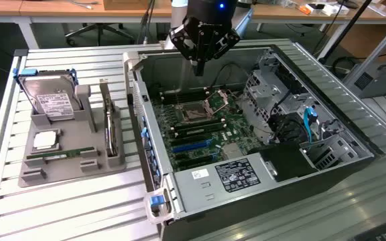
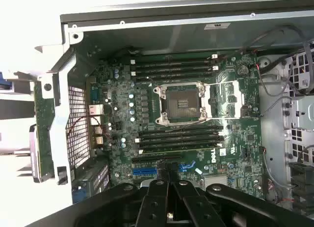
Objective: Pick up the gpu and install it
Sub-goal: 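Reach for the gpu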
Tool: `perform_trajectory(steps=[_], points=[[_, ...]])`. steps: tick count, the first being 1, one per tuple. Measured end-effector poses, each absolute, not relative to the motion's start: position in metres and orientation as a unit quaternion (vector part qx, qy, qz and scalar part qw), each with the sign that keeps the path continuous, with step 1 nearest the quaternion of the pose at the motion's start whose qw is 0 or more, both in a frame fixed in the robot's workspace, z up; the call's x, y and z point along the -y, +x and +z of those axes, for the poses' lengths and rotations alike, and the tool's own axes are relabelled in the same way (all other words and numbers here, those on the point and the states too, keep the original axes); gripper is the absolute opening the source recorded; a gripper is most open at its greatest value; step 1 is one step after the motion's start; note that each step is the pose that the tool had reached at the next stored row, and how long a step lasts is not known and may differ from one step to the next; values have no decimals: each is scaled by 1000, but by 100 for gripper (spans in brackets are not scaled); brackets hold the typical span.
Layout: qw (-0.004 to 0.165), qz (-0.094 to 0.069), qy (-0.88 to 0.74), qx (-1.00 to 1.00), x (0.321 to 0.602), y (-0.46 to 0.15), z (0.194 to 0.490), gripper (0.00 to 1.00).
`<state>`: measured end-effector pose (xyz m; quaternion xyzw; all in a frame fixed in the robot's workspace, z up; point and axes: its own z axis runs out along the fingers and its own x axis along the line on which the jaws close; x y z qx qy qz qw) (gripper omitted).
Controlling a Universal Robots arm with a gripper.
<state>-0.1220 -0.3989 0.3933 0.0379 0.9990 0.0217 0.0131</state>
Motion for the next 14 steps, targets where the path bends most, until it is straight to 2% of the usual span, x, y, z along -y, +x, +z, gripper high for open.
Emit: perform_trajectory(steps=[14], points=[[13, 22, 38, -999, 399, -128, 393, 11]])
